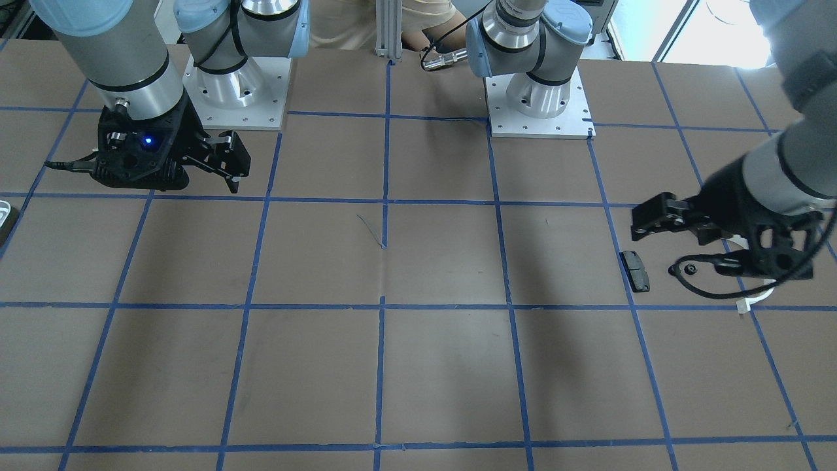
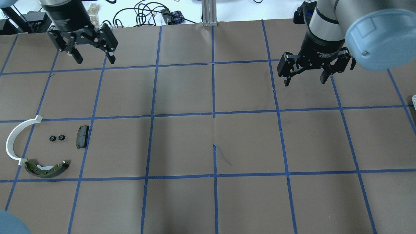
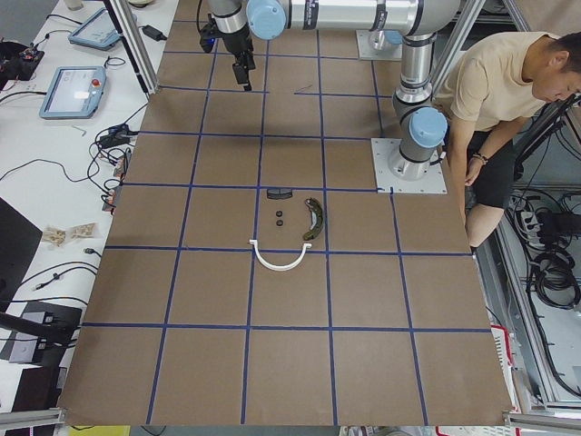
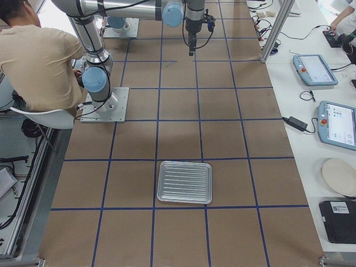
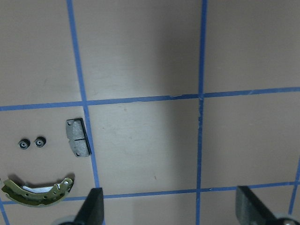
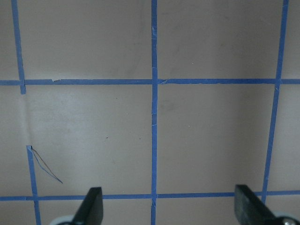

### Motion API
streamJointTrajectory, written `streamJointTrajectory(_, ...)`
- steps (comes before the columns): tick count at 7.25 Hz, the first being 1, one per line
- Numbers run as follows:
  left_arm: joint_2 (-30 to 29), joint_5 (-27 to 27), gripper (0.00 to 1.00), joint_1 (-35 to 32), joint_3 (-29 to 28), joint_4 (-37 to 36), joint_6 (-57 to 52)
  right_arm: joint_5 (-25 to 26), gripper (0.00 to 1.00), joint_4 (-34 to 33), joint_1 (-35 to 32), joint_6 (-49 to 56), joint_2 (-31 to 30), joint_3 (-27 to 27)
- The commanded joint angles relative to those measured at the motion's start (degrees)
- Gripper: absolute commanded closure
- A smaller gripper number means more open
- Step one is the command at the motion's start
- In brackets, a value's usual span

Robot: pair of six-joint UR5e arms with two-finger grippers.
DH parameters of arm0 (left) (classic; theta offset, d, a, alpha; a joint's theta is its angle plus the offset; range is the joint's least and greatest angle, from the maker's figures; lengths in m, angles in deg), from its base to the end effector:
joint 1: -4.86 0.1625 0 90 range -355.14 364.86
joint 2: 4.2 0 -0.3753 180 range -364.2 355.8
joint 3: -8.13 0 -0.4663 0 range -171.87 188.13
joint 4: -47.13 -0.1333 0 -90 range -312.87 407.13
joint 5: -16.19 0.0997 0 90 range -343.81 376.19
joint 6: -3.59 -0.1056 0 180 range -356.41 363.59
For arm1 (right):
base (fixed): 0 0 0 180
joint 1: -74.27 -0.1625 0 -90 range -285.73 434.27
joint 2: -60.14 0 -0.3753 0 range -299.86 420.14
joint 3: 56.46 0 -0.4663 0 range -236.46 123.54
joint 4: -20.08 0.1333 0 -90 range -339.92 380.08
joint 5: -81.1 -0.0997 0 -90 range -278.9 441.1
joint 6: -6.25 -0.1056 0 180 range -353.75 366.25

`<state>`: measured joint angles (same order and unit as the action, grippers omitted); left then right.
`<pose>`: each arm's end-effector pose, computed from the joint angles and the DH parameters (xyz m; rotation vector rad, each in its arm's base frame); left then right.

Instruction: Place bearing gear from tray to pile

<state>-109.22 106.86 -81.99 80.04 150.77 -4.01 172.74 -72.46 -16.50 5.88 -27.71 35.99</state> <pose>-0.0966 -0.6478 0.4279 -0.1229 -3.1201 -0.2893 0.1380 -0.5729 0.3911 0.0117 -3.1121 -0.0555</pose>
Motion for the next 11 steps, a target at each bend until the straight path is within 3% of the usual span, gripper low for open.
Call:
streamJointTrajectory(1,2.26,-0.58,0.0,-3.85,5.74,-1.68,4.06,-0.32,0.0,0.43,0.41,0.01,0.13,-3.65)
streamJointTrajectory(3,7.78,-0.49,0.0,-3.86,16.01,-10.6,4.43,-0.59,0.0,2.1,0.24,0.01,0.49,-4.38)
streamJointTrajectory(7,16.94,-0.75,0.0,-3.68,21.41,-11.53,3.47,-0.59,0.0,2.19,0.24,0.01,0.58,-4.11)
streamJointTrajectory(11,19.58,-0.84,0.0,-3.42,26.42,-13.54,3.11,-0.67,0.0,2.01,0.15,0.01,0.4,-3.23)
